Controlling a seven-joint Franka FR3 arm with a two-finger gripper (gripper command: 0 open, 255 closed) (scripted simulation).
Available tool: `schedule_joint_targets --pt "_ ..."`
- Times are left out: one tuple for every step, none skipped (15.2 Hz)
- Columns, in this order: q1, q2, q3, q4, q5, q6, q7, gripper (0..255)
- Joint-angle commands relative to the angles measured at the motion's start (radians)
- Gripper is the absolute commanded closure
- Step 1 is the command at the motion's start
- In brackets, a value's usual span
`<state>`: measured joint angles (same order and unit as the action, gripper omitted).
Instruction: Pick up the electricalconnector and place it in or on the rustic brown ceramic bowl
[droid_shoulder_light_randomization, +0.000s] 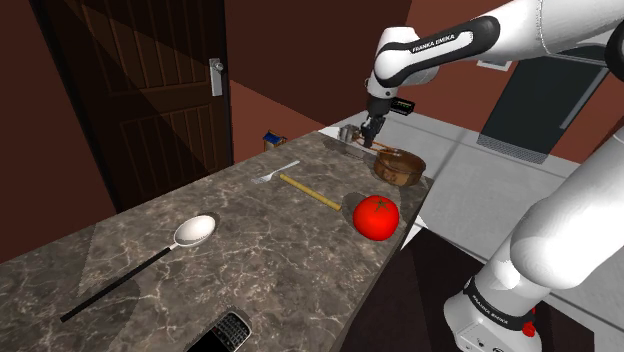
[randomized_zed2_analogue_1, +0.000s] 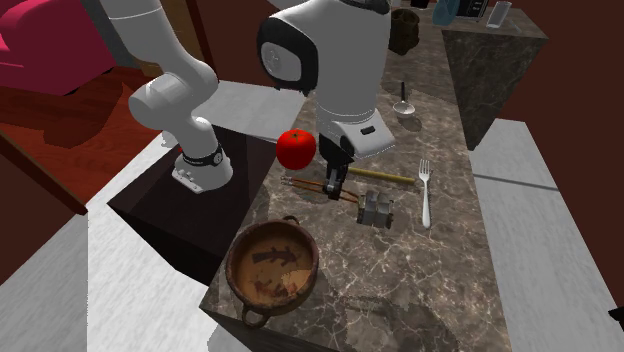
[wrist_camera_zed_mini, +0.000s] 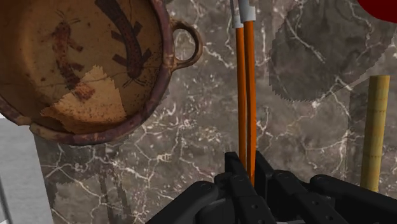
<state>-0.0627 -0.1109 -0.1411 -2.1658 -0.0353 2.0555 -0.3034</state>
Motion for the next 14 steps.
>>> schedule_joint_targets --pt "0.001 -0.009 0.001 0.021 -0.001 -0.031 0.002 255" --pt "0.001 -0.013 0.002 0.031 -0.001 -0.044 0.002 255" --pt "0.001 -0.017 0.002 0.041 -0.001 -0.058 0.002 255" --pt "0.001 -0.020 0.002 0.049 -0.002 -0.068 0.002 255" --pt "-0.010 -0.033 -0.010 0.037 -0.006 -0.069 -0.019 255" --pt "-0.020 -0.045 -0.023 0.026 -0.010 -0.069 -0.041 255" --pt "-0.031 -0.056 -0.037 0.017 -0.014 -0.070 -0.063 255" --pt "-0.042 -0.066 -0.050 0.008 -0.018 -0.071 -0.085 255" --pt "-0.052 -0.076 -0.064 0.001 -0.023 -0.073 -0.107 255" --pt "-0.063 -0.084 -0.078 -0.005 -0.028 -0.074 -0.129 255" --pt "-0.074 -0.092 -0.092 -0.010 -0.032 -0.075 -0.152 255" --pt "-0.085 -0.099 -0.106 -0.014 -0.037 -0.077 -0.175 255" --pt "-0.096 -0.104 -0.121 -0.017 -0.042 -0.079 -0.198 255" --pt "-0.106 -0.109 -0.136 -0.019 -0.046 -0.080 -0.221 255"
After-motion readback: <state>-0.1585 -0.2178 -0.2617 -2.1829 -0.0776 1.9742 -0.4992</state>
